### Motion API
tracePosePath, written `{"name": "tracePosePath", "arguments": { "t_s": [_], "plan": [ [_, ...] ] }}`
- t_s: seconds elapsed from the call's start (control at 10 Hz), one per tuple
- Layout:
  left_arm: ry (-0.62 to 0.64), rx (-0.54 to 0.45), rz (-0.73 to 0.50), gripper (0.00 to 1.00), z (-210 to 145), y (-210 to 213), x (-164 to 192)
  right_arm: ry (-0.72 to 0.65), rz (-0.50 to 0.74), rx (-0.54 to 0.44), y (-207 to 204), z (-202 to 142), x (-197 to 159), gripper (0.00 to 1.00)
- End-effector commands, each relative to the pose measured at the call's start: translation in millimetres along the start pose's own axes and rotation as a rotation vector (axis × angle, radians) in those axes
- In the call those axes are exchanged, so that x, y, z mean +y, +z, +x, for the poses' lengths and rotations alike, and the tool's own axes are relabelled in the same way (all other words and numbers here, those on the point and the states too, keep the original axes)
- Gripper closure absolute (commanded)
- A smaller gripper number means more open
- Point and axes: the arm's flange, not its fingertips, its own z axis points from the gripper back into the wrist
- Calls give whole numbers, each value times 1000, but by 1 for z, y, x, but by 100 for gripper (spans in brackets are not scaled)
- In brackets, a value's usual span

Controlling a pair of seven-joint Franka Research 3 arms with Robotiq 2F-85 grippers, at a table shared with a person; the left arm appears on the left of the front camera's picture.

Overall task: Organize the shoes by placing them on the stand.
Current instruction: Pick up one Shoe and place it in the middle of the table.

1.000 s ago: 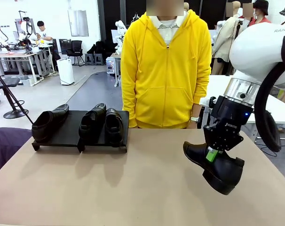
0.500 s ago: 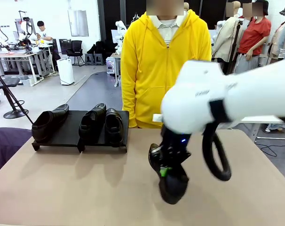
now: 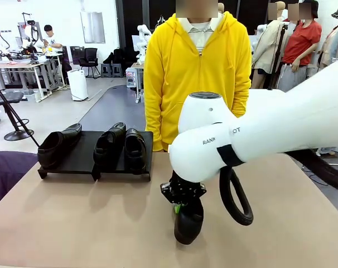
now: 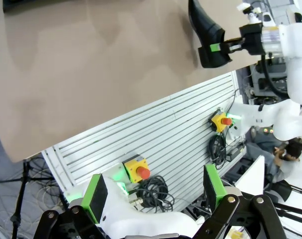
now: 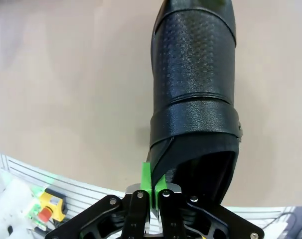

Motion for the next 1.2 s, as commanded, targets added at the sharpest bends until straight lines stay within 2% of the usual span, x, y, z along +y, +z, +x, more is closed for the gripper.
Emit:
{"name": "tracePosePath", "arguments": {
  "t_s": [0.0,0.3,0.5,0.8,0.9,1.0,1.1],
  "plan": [
    [-10,-10,-9,0,0,0,1,27,84,29,-8,17,16,100],
    [-10,-10,-9,0,0,0,1,27,61,64,-17,24,19,100],
    [-10,-10,-9,0,0,0,1,48,65,98,-17,23,16,0],
    [-10,-10,-9,0,0,0,1,104,81,99,10,13,12,0],
    [-10,-10,-9,0,0,0,1,142,123,94,33,7,4,0],
    [-10,-10,-9,0,0,0,1,143,123,46,64,-2,-11,0],
    [-10,-10,-9,0,0,0,1,132,131,37,100,-14,-39,0]
  ]
}}
